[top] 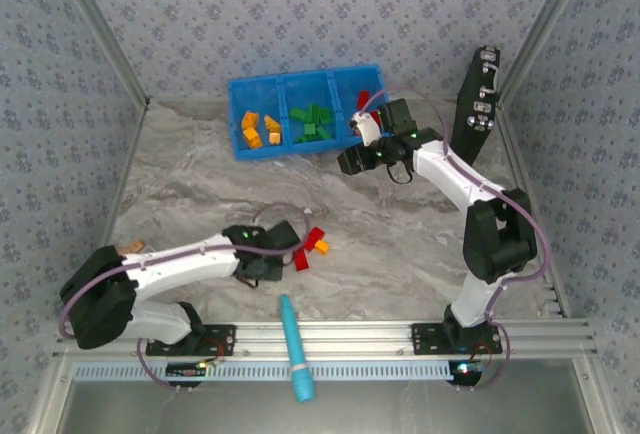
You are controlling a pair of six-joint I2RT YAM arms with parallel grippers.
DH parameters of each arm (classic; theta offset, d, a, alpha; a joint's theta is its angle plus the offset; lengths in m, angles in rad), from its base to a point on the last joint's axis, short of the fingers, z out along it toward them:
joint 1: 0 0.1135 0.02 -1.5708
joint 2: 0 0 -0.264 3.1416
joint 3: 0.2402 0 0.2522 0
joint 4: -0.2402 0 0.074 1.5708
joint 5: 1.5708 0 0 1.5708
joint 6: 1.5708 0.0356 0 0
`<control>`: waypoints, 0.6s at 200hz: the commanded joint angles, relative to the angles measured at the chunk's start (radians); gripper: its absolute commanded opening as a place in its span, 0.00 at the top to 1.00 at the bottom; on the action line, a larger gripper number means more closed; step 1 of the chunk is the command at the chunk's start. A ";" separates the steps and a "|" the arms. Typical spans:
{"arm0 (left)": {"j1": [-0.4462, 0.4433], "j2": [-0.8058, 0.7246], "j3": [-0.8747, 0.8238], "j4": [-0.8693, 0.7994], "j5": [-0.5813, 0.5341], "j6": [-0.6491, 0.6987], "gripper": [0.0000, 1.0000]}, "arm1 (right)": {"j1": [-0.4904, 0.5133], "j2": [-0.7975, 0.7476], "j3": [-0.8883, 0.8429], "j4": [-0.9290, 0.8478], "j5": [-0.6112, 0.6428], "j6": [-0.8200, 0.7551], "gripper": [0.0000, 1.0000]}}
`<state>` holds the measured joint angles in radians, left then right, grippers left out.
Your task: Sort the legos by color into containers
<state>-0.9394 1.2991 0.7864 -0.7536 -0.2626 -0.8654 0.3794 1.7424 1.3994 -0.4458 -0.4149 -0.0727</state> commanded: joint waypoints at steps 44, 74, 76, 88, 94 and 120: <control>0.401 0.083 0.315 0.243 -0.060 0.455 0.65 | 0.017 -0.017 0.011 0.011 -0.038 -0.033 0.27; 0.520 0.280 0.494 0.313 0.014 0.558 0.65 | 0.037 -0.044 0.043 -0.009 -0.034 -0.035 0.25; 0.527 0.295 0.504 0.320 0.021 0.559 0.65 | 0.039 -0.045 0.045 -0.011 -0.032 -0.034 0.25; 0.562 0.379 0.580 0.346 0.056 0.571 0.65 | 0.050 -0.056 0.058 -0.022 -0.019 -0.032 0.25; 0.577 0.420 0.618 0.360 0.069 0.579 0.65 | 0.055 -0.062 0.066 -0.031 -0.013 -0.030 0.25; 0.603 0.581 0.784 0.372 0.098 0.610 0.64 | 0.068 -0.085 0.104 -0.077 0.017 -0.010 0.24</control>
<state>-0.3542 1.7798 1.4303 -0.4294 -0.2218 -0.3294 0.4355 1.7180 1.4399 -0.4656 -0.4255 -0.0875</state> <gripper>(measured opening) 0.449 0.754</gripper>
